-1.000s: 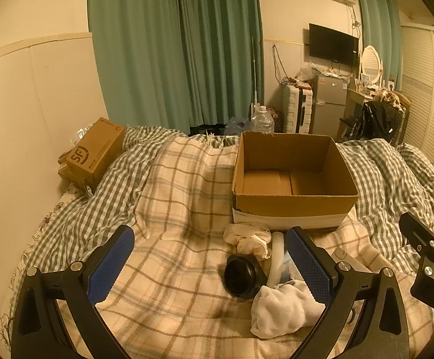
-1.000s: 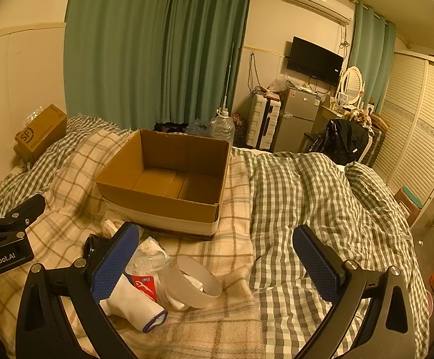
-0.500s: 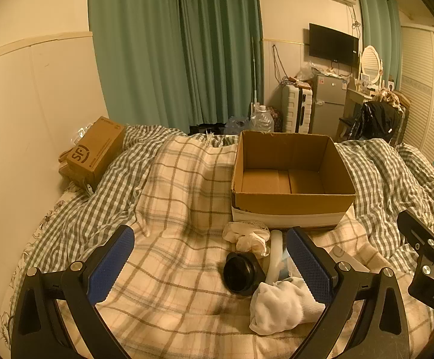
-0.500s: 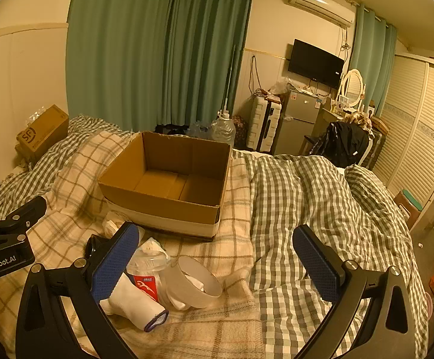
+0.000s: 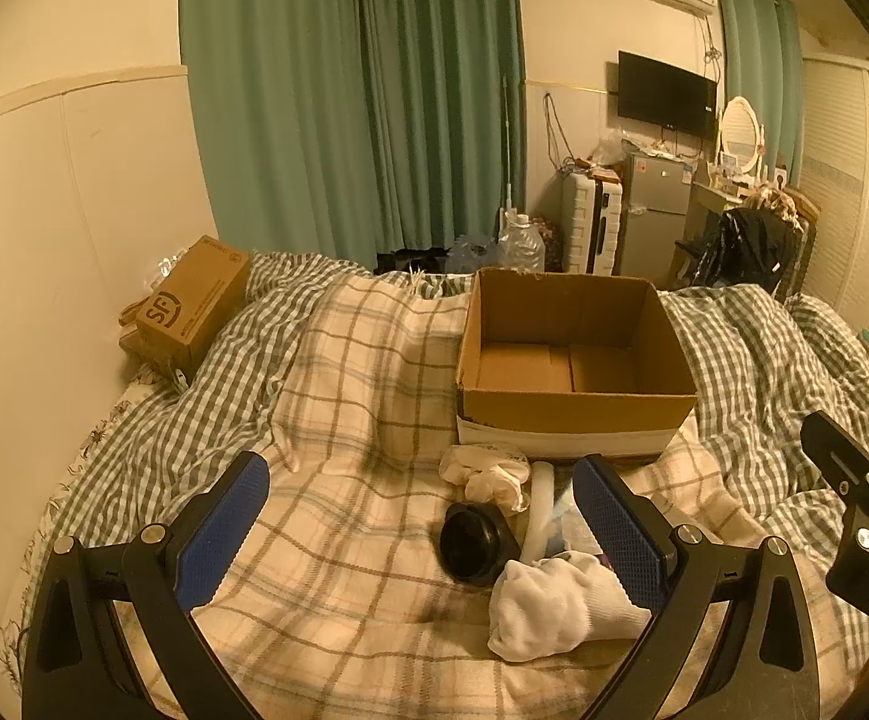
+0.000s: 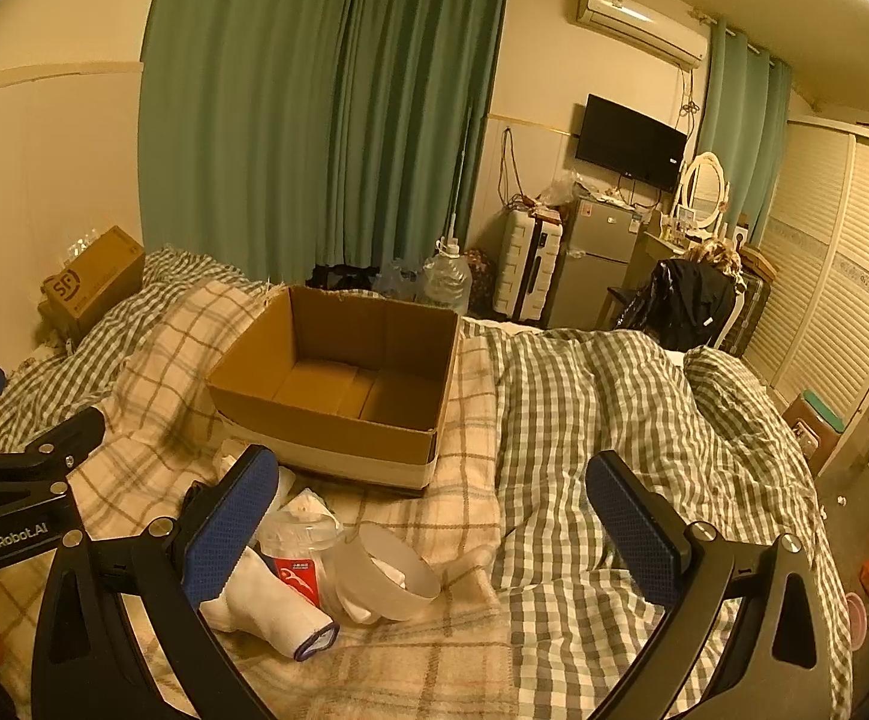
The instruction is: Organize objects
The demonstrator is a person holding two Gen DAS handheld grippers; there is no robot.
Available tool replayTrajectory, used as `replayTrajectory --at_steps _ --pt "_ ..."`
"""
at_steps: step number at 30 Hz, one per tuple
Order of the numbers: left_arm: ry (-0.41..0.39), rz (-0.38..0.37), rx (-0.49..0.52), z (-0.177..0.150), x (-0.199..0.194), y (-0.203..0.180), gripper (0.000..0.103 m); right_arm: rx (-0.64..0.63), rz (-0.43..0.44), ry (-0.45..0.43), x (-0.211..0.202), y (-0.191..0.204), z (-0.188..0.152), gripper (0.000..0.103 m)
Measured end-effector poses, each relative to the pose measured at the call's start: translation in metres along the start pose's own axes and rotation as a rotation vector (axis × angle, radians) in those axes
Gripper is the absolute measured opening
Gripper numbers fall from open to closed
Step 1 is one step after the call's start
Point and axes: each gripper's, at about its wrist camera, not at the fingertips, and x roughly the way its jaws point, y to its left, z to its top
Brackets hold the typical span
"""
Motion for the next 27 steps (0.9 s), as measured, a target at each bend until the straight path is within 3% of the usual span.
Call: replayTrajectory --at_steps 7,16,22,27 --pt "-0.013 -0.010 0.010 0.002 -0.012 -0.001 0.103 -0.011 -0.004 -0.025 -0.017 -0.003 0.004 0.103" --pt "0.021 -0.005 0.029 -0.006 -0.002 -0.007 0.103 -0.019 0.024 0.031 -0.005 -0.007 -0.003 0.103" --pt "0.109 -0.035 0.043 -0.024 0.022 -0.016 0.103 -0.017 0.020 0.096 0.019 -0.012 -0.015 0.103" --pt "0.253 -0.084 0.075 -0.054 0.055 -0.035 0.103 0.003 0.016 0.154 0.039 -0.020 -0.026 0.103"
